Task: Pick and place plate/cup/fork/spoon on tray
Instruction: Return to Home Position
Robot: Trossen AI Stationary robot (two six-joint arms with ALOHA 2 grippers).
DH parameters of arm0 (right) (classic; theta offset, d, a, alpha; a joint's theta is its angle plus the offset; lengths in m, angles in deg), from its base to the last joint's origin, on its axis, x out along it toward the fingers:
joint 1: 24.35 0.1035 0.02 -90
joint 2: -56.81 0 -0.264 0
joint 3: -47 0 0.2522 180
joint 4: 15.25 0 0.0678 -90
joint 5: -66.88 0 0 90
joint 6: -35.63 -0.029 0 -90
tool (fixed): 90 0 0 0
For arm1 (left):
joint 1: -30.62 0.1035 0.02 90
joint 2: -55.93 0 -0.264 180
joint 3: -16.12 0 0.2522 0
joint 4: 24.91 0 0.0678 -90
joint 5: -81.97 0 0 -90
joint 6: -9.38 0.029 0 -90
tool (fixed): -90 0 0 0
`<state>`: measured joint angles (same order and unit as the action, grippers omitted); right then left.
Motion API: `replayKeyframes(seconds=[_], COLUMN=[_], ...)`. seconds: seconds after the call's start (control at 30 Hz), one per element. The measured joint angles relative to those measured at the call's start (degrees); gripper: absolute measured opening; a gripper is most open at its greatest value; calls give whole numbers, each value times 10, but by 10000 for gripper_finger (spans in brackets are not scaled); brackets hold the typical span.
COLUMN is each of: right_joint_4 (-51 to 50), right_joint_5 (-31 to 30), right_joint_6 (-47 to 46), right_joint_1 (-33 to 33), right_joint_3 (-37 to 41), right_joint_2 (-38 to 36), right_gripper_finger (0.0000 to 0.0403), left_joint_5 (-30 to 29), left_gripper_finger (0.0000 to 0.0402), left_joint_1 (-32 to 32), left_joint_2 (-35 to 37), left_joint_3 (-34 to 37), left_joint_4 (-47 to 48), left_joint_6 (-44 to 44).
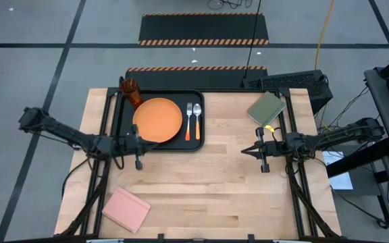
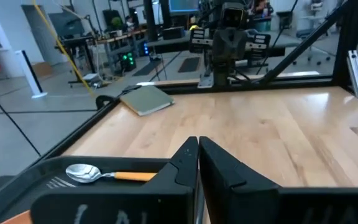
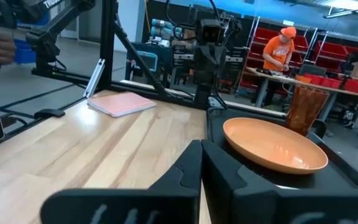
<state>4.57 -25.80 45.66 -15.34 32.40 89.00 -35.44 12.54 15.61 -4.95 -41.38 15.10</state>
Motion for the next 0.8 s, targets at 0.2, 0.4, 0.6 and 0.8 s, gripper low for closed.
replayKeyframes(seconds=[0.2, 0.4, 0.6, 0.8], right_joint_4=[0, 0, -6, -24], right_joint_5=[0, 0, 0, 22], right_joint_6=[-3, -3, -4, -6], right_joint_1=[0, 0, 0, 1], right_joint_3=[0, 0, 0, 0], right_joint_2=[0, 0, 0, -27], right_gripper_finger=[0, 0, 0, 0], left_joint_5=[54, 72, 83, 83], left_gripper_finger=[19, 19, 19, 19], left_joint_1=[26, 43, 51, 51], left_joint_2=[0, 0, 0, 0], left_joint_3=[30, 68, 68, 68], left_joint_4=[-37, -103, -101, -99], left_joint_6=[0, 11, 7, 0])
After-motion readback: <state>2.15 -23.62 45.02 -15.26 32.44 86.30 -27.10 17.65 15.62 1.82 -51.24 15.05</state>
